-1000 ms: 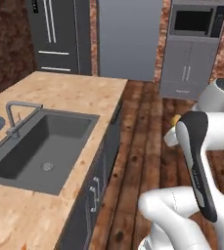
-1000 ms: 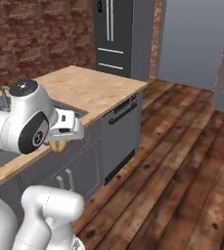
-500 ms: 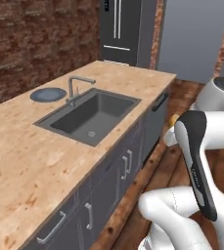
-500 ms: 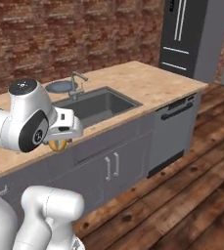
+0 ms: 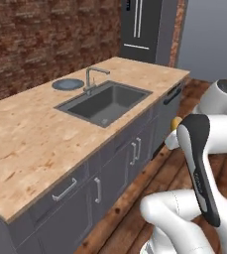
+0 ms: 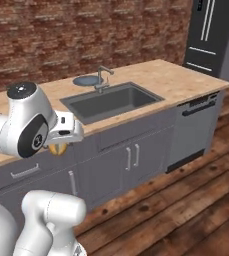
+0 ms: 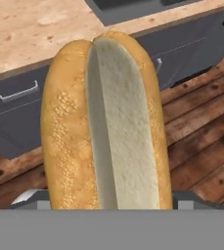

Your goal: Move the hot dog bun to the plate on the dining table and place the condiment next to that plate. Then navigate to the fridge and take the sausage and place it on the plate as well.

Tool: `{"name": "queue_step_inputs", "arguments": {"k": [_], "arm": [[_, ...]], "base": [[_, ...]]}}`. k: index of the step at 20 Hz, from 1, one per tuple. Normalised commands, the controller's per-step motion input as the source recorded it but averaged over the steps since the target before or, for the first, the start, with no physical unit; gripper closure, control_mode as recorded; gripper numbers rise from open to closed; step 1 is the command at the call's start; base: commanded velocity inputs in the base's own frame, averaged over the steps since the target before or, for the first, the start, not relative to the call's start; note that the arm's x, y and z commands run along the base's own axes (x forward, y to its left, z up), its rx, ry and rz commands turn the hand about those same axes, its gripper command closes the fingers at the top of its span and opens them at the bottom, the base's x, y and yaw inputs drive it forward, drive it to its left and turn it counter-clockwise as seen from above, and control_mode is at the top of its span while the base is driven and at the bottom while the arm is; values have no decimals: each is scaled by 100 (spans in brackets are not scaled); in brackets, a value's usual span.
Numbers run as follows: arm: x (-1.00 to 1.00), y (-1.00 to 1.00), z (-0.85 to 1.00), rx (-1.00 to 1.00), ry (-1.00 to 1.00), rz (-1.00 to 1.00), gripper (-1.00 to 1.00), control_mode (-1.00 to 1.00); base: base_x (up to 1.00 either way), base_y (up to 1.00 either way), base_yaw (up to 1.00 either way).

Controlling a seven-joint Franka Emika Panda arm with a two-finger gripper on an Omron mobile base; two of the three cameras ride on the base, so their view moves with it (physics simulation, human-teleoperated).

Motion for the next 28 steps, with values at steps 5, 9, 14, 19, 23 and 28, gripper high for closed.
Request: {"name": "queue_step_inputs", "arguments": {"k": [5, 9, 14, 19, 23, 28], "arm": [[0, 0, 0, 0, 0, 0, 100, 100], [0, 0, 0, 0, 0, 0, 100, 100], [0, 0, 0, 0, 0, 0, 100, 100], [0, 0, 0, 0, 0, 0, 100, 100], [0, 0, 0, 0, 0, 0, 100, 100], [0, 0, 0, 0, 0, 0, 100, 100]], "base": [[-55, 43, 26], [-61, 100, 19], [-36, 100, 5], [12, 100, -10], [29, 100, -16], [30, 100, -15]]}}
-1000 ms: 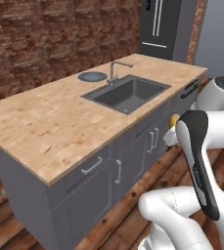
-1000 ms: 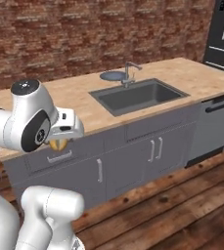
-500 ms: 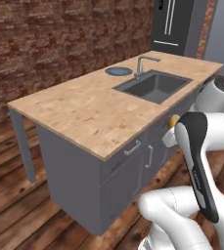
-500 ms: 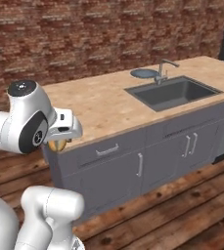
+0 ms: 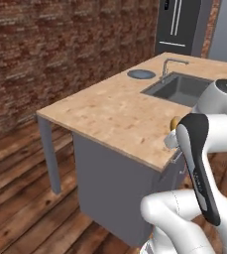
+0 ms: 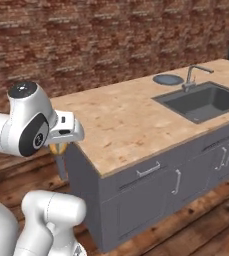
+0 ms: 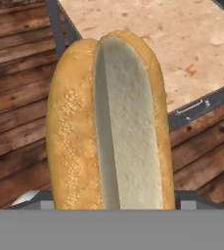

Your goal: Move the hot dog bun to the plate on the dining table and place the condiment next to that plate. Then navigate to the fridge and take the sausage and place it on the plate as well.

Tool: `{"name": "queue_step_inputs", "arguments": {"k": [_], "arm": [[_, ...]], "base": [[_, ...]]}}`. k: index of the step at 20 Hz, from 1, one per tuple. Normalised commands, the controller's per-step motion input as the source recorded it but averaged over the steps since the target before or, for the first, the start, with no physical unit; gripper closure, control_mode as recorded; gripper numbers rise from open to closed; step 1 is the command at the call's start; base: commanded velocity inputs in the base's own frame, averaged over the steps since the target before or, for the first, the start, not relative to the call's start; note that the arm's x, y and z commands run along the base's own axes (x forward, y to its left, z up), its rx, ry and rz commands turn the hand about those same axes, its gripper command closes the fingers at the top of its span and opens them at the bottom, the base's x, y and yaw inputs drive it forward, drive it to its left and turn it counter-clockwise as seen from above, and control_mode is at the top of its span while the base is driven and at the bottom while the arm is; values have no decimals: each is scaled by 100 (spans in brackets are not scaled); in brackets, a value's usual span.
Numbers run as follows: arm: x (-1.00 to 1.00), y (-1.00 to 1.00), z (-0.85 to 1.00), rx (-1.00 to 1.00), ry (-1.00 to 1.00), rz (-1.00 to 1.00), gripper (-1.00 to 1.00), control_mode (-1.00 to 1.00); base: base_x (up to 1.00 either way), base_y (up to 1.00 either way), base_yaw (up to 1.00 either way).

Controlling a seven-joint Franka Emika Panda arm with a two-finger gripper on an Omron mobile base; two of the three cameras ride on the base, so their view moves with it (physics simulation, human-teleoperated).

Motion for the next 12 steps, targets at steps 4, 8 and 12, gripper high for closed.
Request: {"name": "queue_step_inputs", "arguments": {"k": [4, 8, 12], "arm": [[0, 0, 0, 0, 0, 0, 100, 100], [0, 0, 0, 0, 0, 0, 100, 100], [0, 0, 0, 0, 0, 0, 100, 100]], "base": [[41, 100, -23], [48, 100, -30], [55, 100, -38]]}}
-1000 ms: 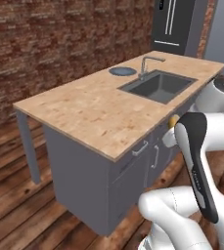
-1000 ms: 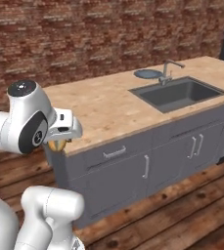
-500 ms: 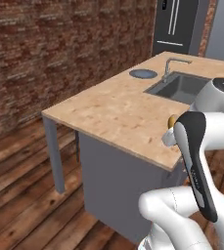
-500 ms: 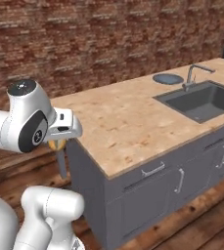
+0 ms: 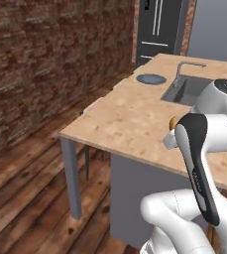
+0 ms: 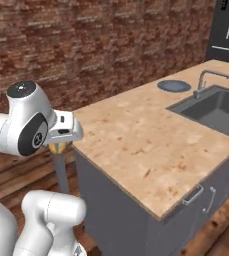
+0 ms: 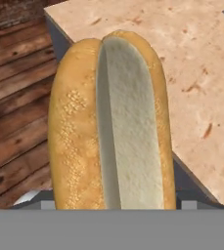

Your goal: Move the hot dog bun to the plate on the dining table and place the condiment next to that plate. Then navigate to the fridge and take the sausage and place it on the plate as well.

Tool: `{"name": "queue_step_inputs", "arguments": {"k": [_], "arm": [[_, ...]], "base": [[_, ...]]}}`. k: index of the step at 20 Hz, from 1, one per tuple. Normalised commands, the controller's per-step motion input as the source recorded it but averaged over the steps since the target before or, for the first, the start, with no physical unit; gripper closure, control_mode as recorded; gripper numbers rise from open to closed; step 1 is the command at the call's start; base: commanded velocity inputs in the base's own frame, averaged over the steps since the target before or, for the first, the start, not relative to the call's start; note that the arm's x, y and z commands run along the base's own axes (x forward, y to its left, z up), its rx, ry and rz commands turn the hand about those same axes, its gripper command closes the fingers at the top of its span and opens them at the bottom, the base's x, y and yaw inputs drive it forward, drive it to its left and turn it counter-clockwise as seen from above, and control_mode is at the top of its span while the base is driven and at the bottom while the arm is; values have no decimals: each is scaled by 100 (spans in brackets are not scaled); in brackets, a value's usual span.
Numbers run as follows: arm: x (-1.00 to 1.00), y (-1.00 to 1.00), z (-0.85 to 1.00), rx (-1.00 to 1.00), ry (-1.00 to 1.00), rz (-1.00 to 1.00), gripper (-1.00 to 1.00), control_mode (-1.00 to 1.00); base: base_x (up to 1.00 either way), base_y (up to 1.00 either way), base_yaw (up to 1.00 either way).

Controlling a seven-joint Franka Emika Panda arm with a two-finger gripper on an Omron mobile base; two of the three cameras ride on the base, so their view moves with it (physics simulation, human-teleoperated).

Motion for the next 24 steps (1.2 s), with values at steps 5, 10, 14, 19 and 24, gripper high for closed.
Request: {"name": "queue_step_inputs", "arguments": {"k": [5, 10, 14, 19, 24], "arm": [[0, 0, 0, 0, 0, 0, 100, 100], [0, 0, 0, 0, 0, 0, 100, 100], [0, 0, 0, 0, 0, 0, 100, 100], [0, 0, 0, 0, 0, 0, 100, 100], [0, 0, 0, 0, 0, 0, 100, 100]], "base": [[57, 100, -41], [53, 100, -39], [43, 100, -34], [45, 100, -36], [47, 100, -37]]}}
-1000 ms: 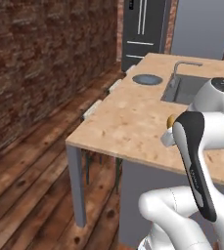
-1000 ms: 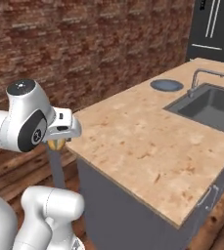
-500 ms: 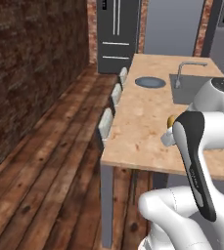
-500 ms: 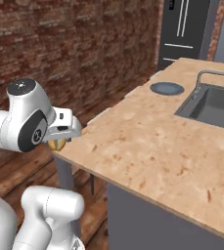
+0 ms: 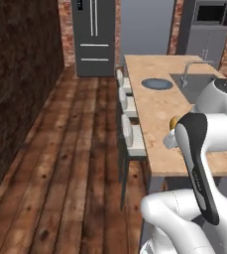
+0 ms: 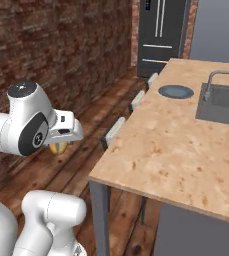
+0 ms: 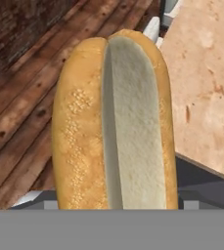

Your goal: Move the hot dog bun to the plate on the dining table and place the condiment next to that plate. Then navigate to the fridge and take the sausage and place it on the plate as well.

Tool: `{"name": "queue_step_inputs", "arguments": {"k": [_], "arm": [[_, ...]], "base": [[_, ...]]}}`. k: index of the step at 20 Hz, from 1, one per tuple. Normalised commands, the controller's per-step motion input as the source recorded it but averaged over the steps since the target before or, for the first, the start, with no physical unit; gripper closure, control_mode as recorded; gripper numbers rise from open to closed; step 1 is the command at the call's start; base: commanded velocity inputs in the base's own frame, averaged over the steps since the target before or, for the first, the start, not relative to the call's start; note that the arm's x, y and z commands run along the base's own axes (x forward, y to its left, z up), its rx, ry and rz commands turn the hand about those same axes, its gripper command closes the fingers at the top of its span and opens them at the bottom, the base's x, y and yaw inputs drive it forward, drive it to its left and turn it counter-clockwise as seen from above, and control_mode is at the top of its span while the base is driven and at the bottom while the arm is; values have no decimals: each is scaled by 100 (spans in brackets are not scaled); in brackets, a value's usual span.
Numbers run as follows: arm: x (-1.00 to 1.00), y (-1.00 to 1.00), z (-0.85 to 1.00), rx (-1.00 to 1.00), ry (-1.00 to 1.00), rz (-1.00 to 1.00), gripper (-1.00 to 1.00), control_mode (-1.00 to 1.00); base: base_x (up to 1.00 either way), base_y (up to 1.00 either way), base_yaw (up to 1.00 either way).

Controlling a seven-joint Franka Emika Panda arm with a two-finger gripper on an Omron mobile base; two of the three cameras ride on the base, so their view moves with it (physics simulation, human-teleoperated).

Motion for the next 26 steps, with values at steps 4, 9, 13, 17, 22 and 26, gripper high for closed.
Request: {"name": "queue_step_inputs", "arguments": {"k": [4, 9, 13, 17, 22, 26], "arm": [[0, 0, 0, 0, 0, 0, 100, 100], [0, 0, 0, 0, 0, 0, 100, 100], [0, 0, 0, 0, 0, 0, 100, 100], [0, 0, 0, 0, 0, 0, 100, 100], [0, 0, 0, 0, 0, 0, 100, 100], [0, 0, 0, 0, 0, 0, 100, 100]], "base": [[52, 100, -41], [55, 100, -44], [56, 100, -45], [64, 100, -48], [78, 87, -56], [83, 80, -59]]}}
